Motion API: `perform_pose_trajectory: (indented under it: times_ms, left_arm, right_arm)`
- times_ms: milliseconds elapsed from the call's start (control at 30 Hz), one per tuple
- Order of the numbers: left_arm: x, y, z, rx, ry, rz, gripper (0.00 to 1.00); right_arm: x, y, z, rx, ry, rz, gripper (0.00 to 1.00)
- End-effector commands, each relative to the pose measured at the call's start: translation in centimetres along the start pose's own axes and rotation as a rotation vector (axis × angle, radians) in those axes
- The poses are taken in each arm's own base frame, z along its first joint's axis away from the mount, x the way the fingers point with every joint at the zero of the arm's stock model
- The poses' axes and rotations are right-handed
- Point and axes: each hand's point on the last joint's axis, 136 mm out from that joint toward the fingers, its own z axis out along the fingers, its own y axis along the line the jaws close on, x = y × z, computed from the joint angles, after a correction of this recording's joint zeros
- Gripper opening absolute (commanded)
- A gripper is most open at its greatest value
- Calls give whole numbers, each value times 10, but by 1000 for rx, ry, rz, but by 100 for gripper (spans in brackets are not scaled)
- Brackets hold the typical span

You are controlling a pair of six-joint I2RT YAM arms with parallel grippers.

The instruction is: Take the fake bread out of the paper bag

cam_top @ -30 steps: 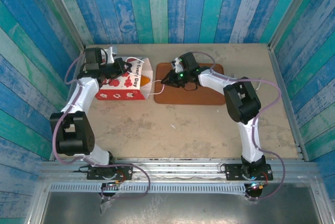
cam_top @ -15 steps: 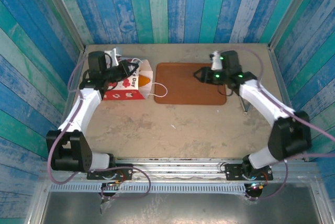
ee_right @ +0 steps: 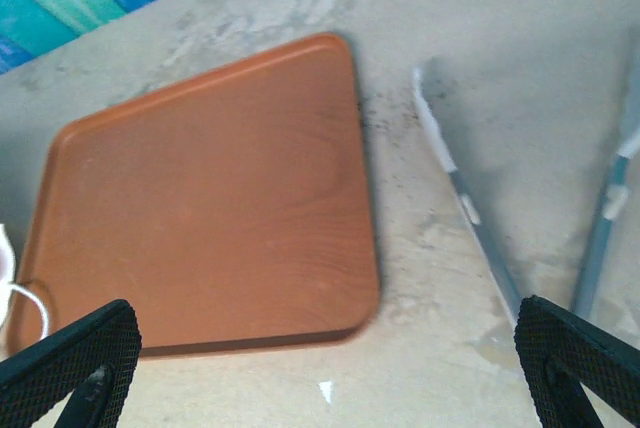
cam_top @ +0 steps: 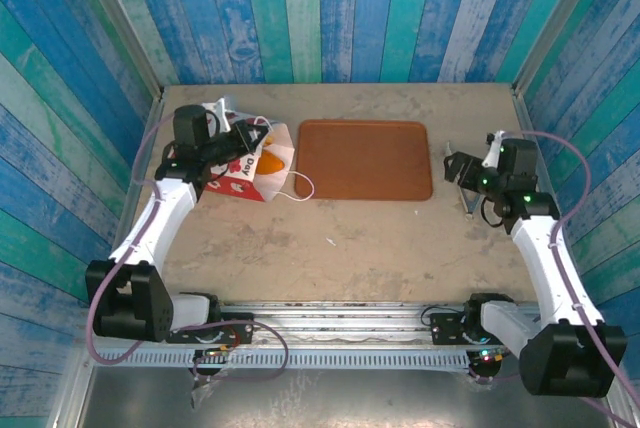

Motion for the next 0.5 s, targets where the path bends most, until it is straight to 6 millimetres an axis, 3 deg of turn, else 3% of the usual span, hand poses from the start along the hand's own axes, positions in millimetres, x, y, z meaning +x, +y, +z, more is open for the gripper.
perform_pose_trajectory:
  times_ms: [0, 167, 300, 467]
  left_arm:
    - [-8, -14, -9, 27, -45, 62, 9]
    - [-7, -16, 0, 70, -18, 41, 0]
    - [-15, -25, 3, 111, -40, 18, 0]
    - [-26, -27, 9, 107, -61, 14, 0]
  right_arm:
    - [10, -10, 0, 33, 44, -10, 100]
    - [28, -34, 11, 152, 192, 23, 99]
    - [36, -49, 18, 183, 264, 71, 98]
    - [44, -50, 25, 166, 322, 58, 98]
